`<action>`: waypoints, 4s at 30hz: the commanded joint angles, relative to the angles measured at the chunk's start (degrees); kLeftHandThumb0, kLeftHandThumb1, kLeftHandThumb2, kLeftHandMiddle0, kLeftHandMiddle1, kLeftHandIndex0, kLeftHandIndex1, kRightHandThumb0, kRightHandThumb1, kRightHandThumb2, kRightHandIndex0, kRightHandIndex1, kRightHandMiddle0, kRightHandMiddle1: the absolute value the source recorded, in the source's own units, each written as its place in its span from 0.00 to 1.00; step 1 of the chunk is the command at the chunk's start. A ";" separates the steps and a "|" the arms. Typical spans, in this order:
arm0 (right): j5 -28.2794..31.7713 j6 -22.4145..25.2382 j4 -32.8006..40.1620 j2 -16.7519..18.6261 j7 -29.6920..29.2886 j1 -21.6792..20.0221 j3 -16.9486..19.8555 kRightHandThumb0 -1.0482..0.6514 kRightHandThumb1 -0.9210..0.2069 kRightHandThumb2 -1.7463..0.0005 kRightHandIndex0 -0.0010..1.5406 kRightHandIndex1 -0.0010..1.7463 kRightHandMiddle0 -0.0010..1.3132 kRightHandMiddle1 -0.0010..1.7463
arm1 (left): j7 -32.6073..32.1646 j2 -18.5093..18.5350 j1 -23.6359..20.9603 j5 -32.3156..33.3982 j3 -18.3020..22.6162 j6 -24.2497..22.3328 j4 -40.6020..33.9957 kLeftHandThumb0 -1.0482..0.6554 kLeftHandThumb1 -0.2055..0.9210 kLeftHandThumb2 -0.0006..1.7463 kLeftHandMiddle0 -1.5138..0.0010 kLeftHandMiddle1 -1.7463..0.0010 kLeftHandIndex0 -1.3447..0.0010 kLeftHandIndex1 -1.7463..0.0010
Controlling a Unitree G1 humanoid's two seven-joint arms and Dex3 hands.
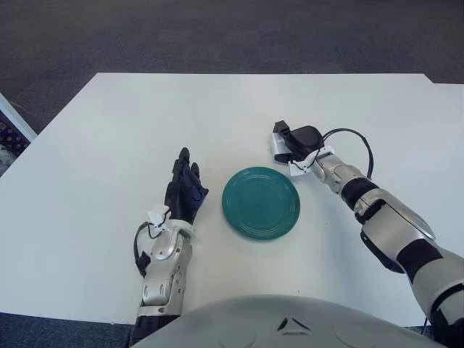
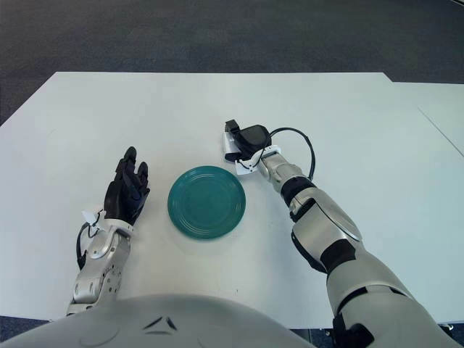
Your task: Put the charger into the plate.
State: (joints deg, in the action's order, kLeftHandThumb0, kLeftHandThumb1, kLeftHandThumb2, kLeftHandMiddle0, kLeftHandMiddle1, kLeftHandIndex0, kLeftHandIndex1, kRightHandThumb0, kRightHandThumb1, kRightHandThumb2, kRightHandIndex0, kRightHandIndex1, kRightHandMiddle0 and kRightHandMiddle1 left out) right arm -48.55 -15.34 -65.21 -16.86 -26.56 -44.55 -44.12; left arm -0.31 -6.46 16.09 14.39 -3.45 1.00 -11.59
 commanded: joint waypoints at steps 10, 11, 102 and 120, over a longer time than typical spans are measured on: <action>-0.21 -2.09 -1.89 -0.41 2.60 5.49 -0.20 0.37 0.37 0.38 0.71 1.00 0.36 1.00 | 0.45 -1.07 -0.42 -0.18 -0.33 0.82 0.24 0.00 1.00 0.58 1.00 1.00 1.00 1.00; 0.03 -2.52 -1.63 -0.44 2.46 5.44 0.10 0.37 0.38 0.38 0.71 1.00 0.36 1.00 | 0.34 -1.10 -0.41 -0.26 -0.32 0.74 0.22 0.00 1.00 0.58 1.00 1.00 1.00 1.00; 4.22 -6.61 59.58 -10.20 23.95 17.99 21.26 0.34 0.54 0.24 0.75 1.00 0.47 1.00 | -0.32 -0.25 -1.27 -2.83 0.79 0.41 1.84 0.00 1.00 0.61 1.00 1.00 1.00 1.00; 3.44 -9.52 68.52 -8.54 30.33 24.61 18.70 0.34 0.56 0.23 0.73 1.00 0.48 1.00 | 1.05 0.37 -1.57 -4.03 0.88 1.60 2.39 0.00 1.00 0.59 1.00 1.00 1.00 1.00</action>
State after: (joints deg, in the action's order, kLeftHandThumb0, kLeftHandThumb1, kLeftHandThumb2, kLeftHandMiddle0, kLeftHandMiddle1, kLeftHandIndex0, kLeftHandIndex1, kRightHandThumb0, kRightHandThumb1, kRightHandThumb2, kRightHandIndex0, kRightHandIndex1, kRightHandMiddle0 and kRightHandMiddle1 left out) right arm -44.58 -24.46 2.25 -25.61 3.33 -20.35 -25.11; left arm 0.13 -6.41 14.67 10.88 -2.37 1.77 -8.88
